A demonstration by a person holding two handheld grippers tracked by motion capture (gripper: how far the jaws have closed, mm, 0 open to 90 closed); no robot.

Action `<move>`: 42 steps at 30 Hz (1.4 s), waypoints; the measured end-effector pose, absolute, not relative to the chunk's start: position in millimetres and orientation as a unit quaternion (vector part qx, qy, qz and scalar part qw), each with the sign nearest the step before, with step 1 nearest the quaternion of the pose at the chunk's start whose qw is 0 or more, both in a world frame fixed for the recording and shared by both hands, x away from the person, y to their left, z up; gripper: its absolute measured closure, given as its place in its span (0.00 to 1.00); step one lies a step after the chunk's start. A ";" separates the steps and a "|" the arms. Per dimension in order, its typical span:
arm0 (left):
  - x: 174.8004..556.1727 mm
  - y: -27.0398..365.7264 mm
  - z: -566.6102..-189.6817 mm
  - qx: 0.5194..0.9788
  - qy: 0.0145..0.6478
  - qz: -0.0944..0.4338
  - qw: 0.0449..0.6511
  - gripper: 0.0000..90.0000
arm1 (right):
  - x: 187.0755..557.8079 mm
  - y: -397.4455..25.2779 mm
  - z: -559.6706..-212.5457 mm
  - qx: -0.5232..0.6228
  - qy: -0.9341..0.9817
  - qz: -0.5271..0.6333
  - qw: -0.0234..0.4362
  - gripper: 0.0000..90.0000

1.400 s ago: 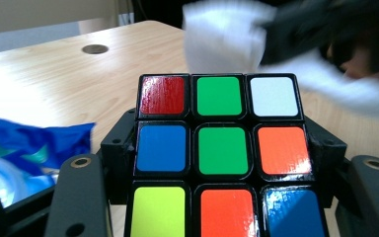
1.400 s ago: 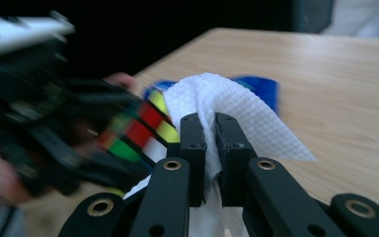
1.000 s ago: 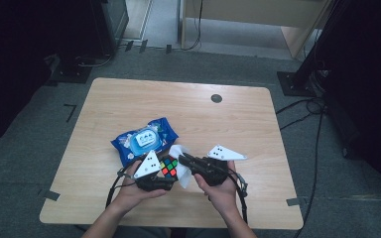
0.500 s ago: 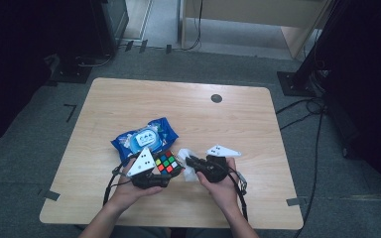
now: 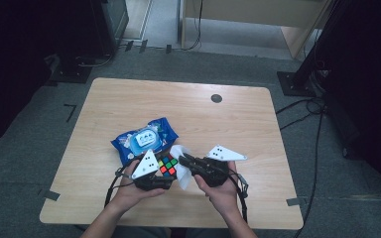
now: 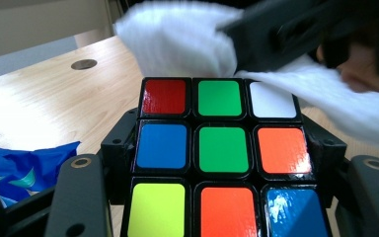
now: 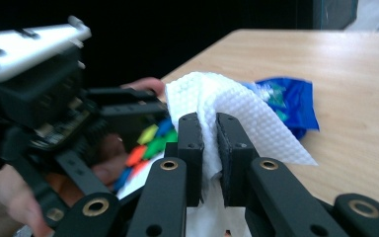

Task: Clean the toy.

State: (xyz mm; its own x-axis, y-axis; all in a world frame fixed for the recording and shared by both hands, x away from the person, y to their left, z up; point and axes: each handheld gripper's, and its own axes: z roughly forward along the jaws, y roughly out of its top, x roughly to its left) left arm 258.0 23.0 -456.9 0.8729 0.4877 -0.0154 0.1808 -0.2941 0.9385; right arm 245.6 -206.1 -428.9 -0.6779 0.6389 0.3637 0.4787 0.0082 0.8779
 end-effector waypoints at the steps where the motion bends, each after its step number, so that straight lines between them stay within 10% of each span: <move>1: 258.1 24.2 -455.9 0.792 0.211 0.139 0.556 0.38 | 247.0 -206.7 -430.8 0.397 0.709 0.579 0.069 0.92; 32: 267.2 37.4 -452.3 0.777 0.241 0.141 0.564 0.38 | 278.4 -267.6 -471.4 0.502 0.727 0.427 0.195 0.89; 42: 268.4 39.7 -451.7 0.775 0.249 0.144 0.563 0.38 | 278.5 -264.0 -469.7 0.471 0.727 0.452 0.214 0.53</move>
